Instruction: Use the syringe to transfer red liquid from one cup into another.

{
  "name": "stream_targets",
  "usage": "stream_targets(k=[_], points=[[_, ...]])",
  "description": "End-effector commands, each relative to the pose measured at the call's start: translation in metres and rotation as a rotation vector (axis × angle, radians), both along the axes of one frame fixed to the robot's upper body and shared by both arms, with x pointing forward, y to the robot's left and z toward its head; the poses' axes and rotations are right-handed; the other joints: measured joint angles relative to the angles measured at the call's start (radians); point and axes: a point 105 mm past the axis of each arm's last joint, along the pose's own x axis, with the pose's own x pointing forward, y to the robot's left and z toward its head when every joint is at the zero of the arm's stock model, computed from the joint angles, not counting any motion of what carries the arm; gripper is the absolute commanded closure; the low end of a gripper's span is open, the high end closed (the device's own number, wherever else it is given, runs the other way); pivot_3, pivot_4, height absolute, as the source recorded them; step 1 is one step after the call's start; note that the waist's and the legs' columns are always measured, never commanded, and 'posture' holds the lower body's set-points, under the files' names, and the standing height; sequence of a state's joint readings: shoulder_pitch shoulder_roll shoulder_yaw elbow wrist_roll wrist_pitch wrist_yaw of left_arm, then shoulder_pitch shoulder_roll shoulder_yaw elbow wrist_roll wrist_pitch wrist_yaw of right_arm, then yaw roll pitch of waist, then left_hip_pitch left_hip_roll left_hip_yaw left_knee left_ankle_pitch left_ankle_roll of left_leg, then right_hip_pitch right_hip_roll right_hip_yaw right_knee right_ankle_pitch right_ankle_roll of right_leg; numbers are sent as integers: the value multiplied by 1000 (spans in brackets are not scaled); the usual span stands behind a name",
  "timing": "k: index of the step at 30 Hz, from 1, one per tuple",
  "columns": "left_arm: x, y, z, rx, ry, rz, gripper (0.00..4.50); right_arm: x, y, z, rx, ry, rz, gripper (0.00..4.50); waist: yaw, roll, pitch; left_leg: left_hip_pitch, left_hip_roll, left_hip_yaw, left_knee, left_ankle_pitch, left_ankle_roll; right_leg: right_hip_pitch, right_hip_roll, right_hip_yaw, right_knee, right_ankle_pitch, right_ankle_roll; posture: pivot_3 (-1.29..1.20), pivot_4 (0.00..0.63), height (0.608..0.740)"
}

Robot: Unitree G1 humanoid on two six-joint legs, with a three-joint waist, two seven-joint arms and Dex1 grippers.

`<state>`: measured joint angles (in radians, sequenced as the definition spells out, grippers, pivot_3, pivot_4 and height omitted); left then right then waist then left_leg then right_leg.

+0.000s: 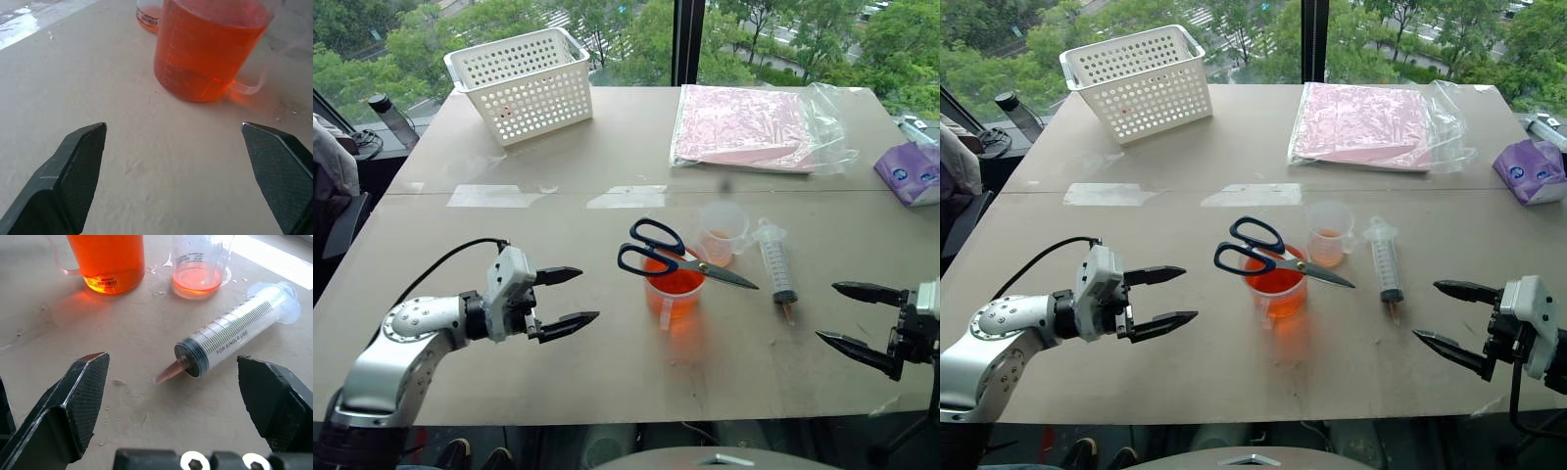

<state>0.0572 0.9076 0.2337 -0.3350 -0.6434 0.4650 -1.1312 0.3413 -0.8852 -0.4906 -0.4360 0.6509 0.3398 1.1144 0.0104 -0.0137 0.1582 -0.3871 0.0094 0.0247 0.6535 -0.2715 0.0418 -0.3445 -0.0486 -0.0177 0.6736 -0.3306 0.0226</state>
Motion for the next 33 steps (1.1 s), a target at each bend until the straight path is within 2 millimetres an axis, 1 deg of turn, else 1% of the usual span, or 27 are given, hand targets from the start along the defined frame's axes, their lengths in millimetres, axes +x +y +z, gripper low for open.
stream_targets(k=[1,3,6,9,10,14,21,25,29,33], points=[[-10,-6,54,-46,-46,-153,0,6,32,44,42,-59,82,44,-2,0,1,0,0,0,0,0,0,-1,0,0,0,0,0,0,150,740],[-8,-6,71,-46,-85,-186,0,6,51,57,63,-69,142,44,0,0,1,0,0,0,0,0,0,0,0,0,0,0,0,0,150,740],[-5,-11,93,-40,-158,-225,0,8,75,62,-34,-31,187,44,1,1,1,-4,0,-1,-1,2,-3,-2,1,-2,-3,0,0,0,150,740],[-5,-14,106,-21,-209,-262,0,12,93,61,-105,-11,194,44,0,-1,2,-10,0,-2,0,3,-4,-6,1,-4,-5,0,1,0,150,740],[-5,-14,111,-18,-227,-268,0,13,98,57,-137,3,191,44,0,-1,2,-12,0,-2,0,3,-4,-7,1,-4,-5,0,1,0,150,740],[-5,-15,122,-32,-245,-276,0,12,107,47,-211,45,207,44,1,-1,2,-14,0,-3,0,3,-5,-7,2,-5,-8,0,1,0,150,740],[-4,-15,125,-67,-237,-265,0,16,111,41,-235,85,181,44,-3,-1,2,-14,0,-4,0,3,-5,-7,2,-6,-8,0,1,0,150,740],[-5,-14,120,-62,-230,-260,0,15,116,41,-206,111,189,44,-5,-1,2,-14,0,-4,1,3,-5,-7,2,-6,-6,0,1,0,150,740],[-4,-12,117,-64,-222,-251,0,21,126,45,-106,175,169,44,-19,-2,2,-13,0,-4,2,3,-5,-7,2,-6,-5,0,1,0,150,740],[-3,-10,115,-69,-223,-247,0,22,132,49,62,341,167,44,-24,-2,2,-13,0,-4,2,3,-5,-7,1,-6,-3,0,1,0,150,740]])
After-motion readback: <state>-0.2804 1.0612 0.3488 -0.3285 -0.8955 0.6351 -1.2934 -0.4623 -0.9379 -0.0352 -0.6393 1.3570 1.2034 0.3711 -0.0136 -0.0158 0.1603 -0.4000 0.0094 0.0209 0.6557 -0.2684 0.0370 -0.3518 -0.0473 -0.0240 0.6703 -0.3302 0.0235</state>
